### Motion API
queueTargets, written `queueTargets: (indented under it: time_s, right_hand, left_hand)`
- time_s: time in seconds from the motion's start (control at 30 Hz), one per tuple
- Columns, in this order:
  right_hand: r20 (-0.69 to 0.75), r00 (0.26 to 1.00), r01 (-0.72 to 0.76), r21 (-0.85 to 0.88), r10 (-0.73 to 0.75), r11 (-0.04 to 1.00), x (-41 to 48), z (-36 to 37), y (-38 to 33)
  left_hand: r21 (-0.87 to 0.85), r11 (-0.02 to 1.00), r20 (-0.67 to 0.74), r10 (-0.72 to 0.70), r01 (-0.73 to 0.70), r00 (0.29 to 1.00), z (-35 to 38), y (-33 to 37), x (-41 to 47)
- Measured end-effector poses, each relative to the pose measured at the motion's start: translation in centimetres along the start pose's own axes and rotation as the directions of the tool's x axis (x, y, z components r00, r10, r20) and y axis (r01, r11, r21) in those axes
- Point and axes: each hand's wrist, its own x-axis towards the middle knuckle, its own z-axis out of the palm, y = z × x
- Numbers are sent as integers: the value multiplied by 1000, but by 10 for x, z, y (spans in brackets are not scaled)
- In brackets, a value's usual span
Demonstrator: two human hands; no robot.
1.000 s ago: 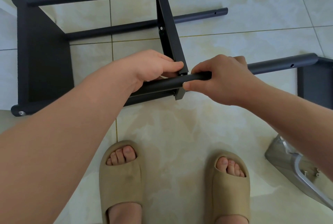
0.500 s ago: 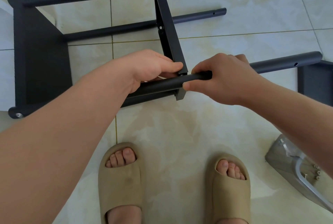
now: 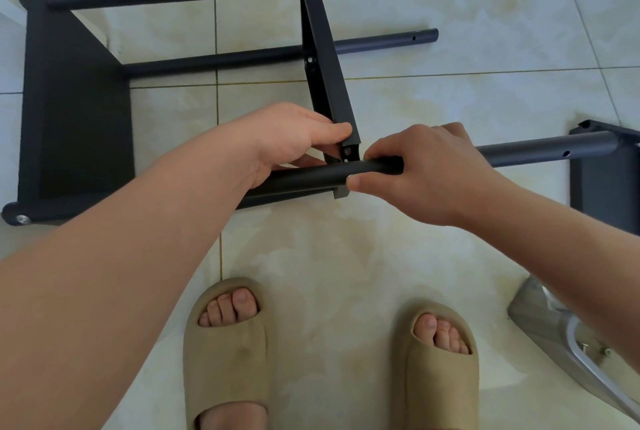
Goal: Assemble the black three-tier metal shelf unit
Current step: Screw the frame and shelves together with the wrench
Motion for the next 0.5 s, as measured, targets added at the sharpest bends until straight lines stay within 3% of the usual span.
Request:
queueTargets:
  time_s: [0.5]
  right_hand:
    - [6,999,-44,32,43,999,3,-1,3]
  left_hand:
    - [36,999,51,2,-4,999,-2,-4,3]
